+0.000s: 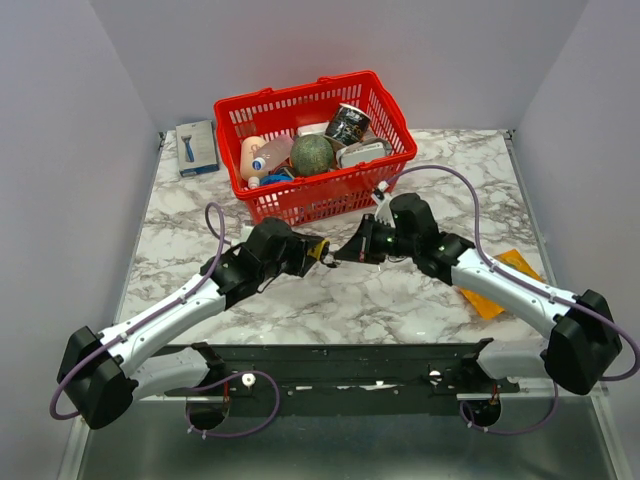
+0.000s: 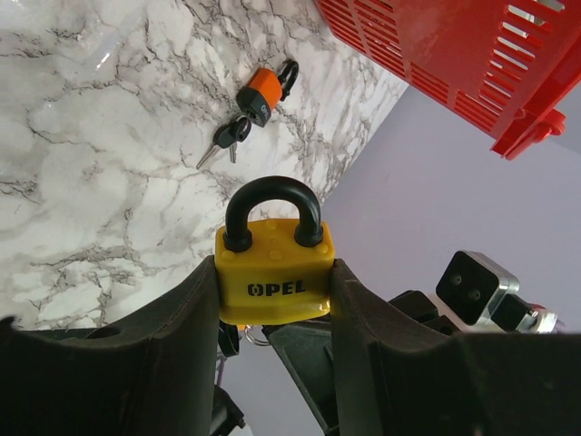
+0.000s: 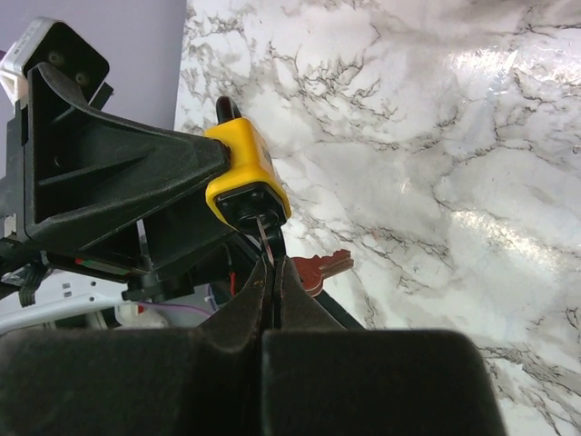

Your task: Unlock with the key

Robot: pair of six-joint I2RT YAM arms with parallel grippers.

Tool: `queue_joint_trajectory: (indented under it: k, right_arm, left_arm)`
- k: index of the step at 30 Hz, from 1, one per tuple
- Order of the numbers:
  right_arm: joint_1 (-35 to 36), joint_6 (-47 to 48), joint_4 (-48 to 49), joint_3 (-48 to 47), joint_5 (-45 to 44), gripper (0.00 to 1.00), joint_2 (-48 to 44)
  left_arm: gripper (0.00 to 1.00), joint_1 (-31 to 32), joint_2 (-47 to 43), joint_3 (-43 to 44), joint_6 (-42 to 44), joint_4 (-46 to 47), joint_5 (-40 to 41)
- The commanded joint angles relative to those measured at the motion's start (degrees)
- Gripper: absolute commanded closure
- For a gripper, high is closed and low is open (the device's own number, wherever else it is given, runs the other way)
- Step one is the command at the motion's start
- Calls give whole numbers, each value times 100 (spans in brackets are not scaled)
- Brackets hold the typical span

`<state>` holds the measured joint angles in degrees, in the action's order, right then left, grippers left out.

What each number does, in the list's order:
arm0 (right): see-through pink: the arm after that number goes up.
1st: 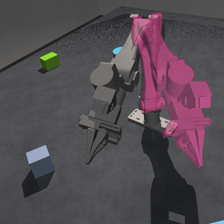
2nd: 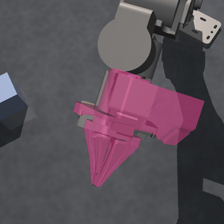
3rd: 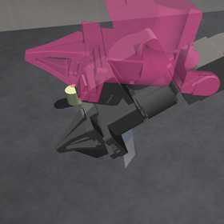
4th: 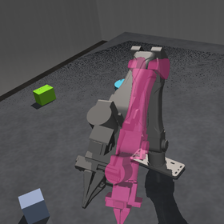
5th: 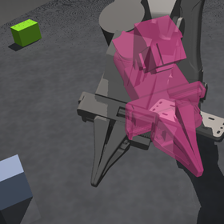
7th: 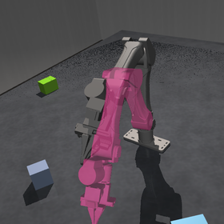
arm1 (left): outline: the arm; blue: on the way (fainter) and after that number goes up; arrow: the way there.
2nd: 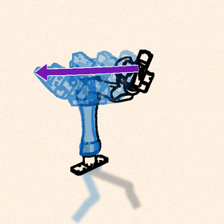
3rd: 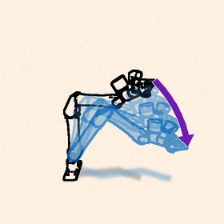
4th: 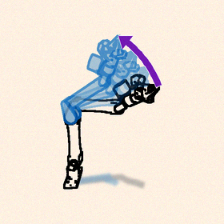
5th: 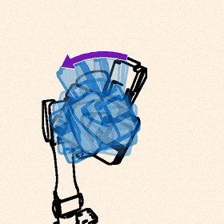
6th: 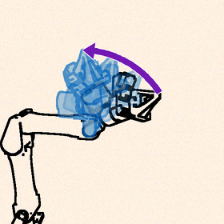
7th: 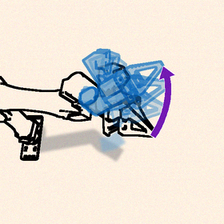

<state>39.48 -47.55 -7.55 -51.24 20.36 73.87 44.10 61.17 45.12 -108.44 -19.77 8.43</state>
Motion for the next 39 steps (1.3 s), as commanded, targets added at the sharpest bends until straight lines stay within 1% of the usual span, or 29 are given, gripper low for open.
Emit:
queue_joint_trajectory:
  k: [1,7,8,11,17,21,25,31,39]
  right_arm:
    - [24,395,130,106,-331,99,321]
    - [24,492,342,18,-296,99,357]
    - [24,510,368,9,-287,99,365]
    - [33,501,465,18,-234,99,392]
    - [24,615,518,-193,-278,99,392]
    - [24,668,492,-360,-340,99,348]
    - [24,747,386,-492,-445,99,286]
    - [59,624,395,-351,-190,99,558]
    - [59,589,377,-483,-304,99,620]
  left_arm:
    - [100,134,-184,190,-353,1195,-807]
    - [100,143,-228,84,-388,1204,-834]
    - [100,134,-245,41,-397,1204,-990]
    - [100,134,-246,-12,-441,1326,-1106]
    - [100,143,-70,76,-81,1309,-1466]
    - [100,134,-105,75,104,1169,-1677]
    - [100,143,-193,67,183,1010,-1687]
    - [100,143,-175,102,148,1186,-1581]
    - [100,143,35,225,280,1239,-1783]
